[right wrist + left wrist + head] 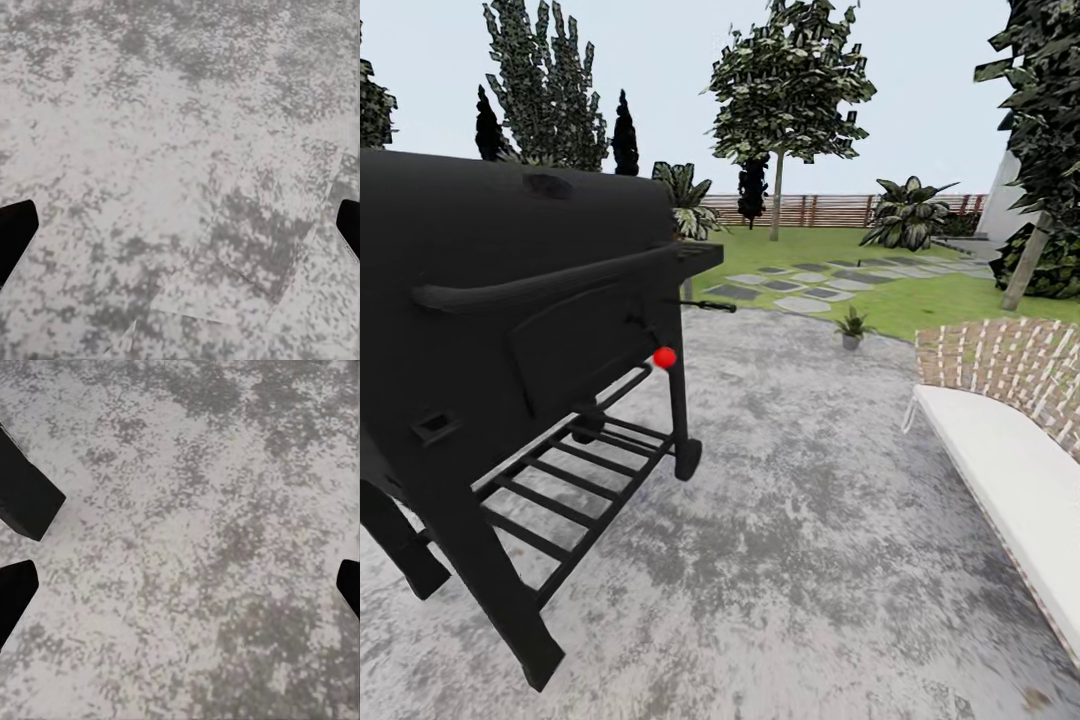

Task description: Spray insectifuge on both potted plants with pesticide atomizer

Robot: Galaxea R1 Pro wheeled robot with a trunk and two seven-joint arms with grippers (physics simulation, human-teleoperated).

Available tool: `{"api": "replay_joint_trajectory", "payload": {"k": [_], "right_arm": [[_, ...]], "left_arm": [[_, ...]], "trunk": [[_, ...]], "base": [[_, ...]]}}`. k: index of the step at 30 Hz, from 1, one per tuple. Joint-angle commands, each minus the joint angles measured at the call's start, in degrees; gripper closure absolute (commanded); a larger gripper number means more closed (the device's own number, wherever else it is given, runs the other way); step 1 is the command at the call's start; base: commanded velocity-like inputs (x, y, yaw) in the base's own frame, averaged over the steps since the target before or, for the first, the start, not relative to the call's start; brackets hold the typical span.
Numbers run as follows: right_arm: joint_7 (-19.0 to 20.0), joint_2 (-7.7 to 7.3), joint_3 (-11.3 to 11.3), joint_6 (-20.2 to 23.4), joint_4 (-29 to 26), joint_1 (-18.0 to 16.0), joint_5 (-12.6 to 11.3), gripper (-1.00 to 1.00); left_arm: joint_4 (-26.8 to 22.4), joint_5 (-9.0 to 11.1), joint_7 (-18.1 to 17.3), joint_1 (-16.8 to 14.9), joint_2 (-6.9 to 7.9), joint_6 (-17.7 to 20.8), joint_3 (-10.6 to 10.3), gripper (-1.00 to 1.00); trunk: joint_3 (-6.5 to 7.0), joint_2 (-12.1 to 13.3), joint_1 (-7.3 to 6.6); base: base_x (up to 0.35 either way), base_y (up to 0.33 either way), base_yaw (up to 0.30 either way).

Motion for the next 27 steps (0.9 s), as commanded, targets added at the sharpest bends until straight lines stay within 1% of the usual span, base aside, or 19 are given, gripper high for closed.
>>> {"api": "replay_joint_trajectory", "payload": {"k": [1, 5, 24, 27], "right_arm": [[0.02, 0.03, -0.09, -0.18, 0.04, -0.04, 0.01, -1.00], [0.01, 0.01, -0.12, -0.17, -0.04, -0.04, -0.07, -1.00], [0.00, 0.03, -0.13, -0.16, -0.02, -0.04, -0.08, -1.00], [0.00, 0.08, -0.13, -0.16, -0.02, -0.04, -0.08, -1.00]], "left_arm": [[0.03, -0.06, 0.02, -0.03, 0.01, -0.18, -0.05, -1.00], [0.03, -0.06, 0.07, -0.03, 0.01, -0.17, -0.06, -1.00], [0.03, -0.06, 0.08, -0.03, 0.08, -0.17, 0.09, -1.00], [0.03, -0.06, 0.08, -0.03, 0.09, -0.17, 0.18, -1.00]], "trunk": [[-0.05, -0.02, 0.03], [-0.04, -0.02, 0.03], [-0.04, -0.02, 0.03], [-0.04, -0.02, 0.03]], "base": [[0.333, -0.074, -0.135], [0.318, -0.145, -0.236], [0.306, -0.194, -0.296], [0.306, -0.196, -0.148]]}}
